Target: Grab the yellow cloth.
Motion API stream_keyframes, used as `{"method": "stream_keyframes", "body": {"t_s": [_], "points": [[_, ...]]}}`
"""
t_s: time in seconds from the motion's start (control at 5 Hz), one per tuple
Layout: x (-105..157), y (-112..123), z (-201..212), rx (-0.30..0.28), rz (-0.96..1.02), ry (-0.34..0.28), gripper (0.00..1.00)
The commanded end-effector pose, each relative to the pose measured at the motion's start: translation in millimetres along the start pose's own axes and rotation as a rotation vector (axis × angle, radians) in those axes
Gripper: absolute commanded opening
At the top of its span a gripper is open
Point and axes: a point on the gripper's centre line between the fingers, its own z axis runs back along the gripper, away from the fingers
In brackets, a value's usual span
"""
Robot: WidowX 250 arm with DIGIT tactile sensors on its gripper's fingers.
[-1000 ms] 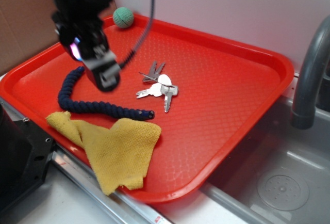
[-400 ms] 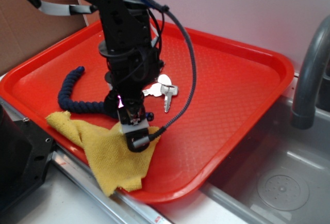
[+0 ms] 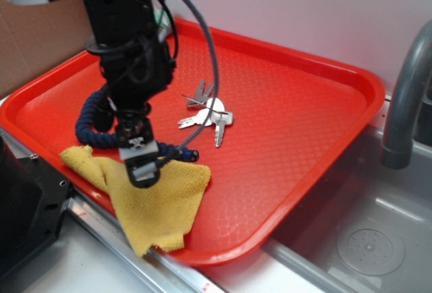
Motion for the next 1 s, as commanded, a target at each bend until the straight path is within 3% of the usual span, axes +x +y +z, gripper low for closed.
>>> {"method": "stream_keyframes", "body": {"t_s": [0.0,0.2,0.4,0.6,0.8], "points": [[5.0,3.3,-21.4,-0.026,-0.097,0.022,1.00],[9.9,1.9,-39.3,-0.015,-0.189,0.049,1.00],[6.8,1.1,-42.7,-0.049,-0.186,0.036,0.91],[2.3,-0.4,-38.2,0.006,-0.173,0.036,0.00],[-7.6,-4.6,-14.2,0.051,-0.160,-0.012,0.00]]}}
